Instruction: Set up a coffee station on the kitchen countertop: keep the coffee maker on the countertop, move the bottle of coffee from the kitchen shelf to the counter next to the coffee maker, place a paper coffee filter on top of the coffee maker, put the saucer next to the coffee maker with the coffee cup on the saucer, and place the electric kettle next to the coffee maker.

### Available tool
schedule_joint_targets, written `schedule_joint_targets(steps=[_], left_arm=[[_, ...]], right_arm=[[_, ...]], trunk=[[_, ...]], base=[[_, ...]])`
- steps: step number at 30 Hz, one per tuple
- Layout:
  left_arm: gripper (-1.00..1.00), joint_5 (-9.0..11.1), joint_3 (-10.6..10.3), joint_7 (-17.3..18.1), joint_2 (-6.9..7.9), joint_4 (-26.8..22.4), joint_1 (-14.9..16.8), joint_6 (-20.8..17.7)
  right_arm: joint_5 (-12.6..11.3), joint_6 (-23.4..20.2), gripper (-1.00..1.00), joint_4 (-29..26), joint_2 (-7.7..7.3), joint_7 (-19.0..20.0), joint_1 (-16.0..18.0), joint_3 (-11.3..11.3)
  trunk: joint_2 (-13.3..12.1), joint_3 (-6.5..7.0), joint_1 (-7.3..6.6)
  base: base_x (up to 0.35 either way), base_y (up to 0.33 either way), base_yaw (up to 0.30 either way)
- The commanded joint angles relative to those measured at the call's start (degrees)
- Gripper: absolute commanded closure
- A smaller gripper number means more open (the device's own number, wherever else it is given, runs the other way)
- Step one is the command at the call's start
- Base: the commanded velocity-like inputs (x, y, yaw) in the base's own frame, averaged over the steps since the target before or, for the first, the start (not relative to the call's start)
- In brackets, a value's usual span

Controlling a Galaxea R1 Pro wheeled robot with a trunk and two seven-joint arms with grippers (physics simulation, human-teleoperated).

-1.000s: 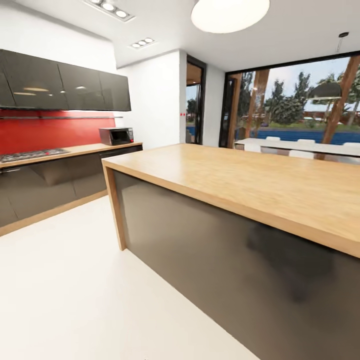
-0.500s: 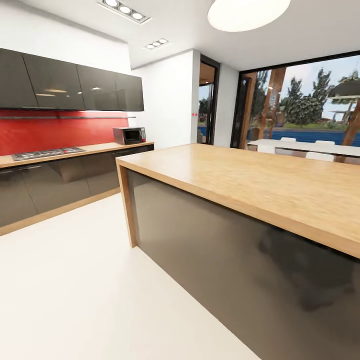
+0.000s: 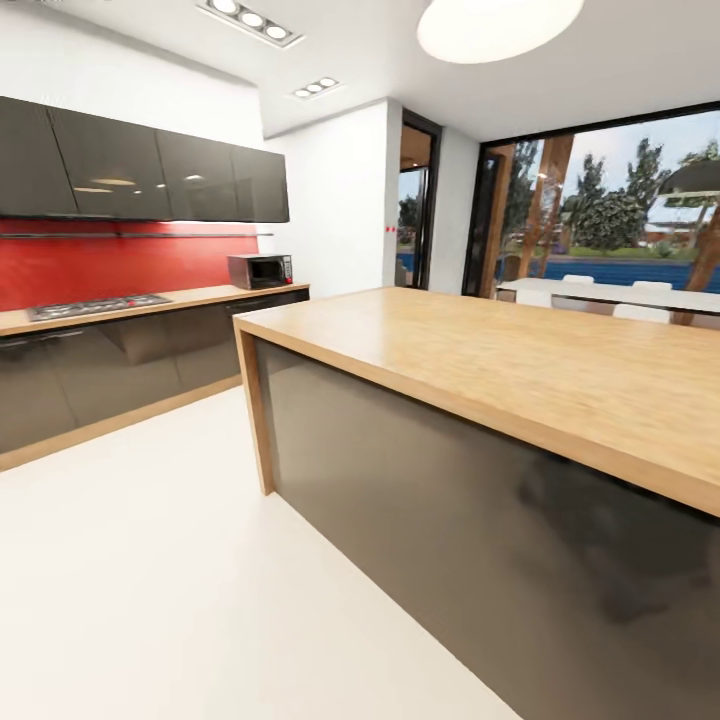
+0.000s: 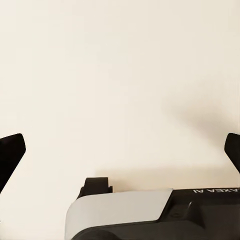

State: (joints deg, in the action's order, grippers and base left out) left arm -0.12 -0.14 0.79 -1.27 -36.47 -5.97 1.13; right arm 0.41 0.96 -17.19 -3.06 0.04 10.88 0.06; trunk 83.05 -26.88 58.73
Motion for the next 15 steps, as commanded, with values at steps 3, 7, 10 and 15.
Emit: schedule_joint_targets(steps=[3,7,10,15], left_arm=[[-1.00,0.00,0.00,0.17,-0.27,0.02,-0.01,0.16],[-1.00,-0.09,0.09,0.18,-1.00,1.04,-0.01,0.12],[-1.00,-0.12,0.07,0.18,-1.18,1.77,-0.01,0.15],[-1.00,-0.14,0.06,0.18,-1.36,2.46,-0.01,0.19]], right_arm=[[0.00,0.23,-1.00,-0.01,-0.08,-0.04,0.02,-0.05],[-0.14,0.37,-1.00,-0.09,-0.16,-0.09,0.02,-0.12],[-0.03,0.45,-1.00,-0.11,-0.08,-0.11,0.02,-0.01],[0.10,0.45,-1.00,-0.05,-0.02,-0.12,0.02,0.12]], trunk=[[0.03,-0.05,0.00],[0.03,-0.05,0.00],[0.03,-0.05,0.00],[0.03,-0.05,0.00]], base=[[0.000,0.000,0.165],[0.000,0.000,0.214],[0.000,0.000,0.230],[0.000,0.000,0.237]])
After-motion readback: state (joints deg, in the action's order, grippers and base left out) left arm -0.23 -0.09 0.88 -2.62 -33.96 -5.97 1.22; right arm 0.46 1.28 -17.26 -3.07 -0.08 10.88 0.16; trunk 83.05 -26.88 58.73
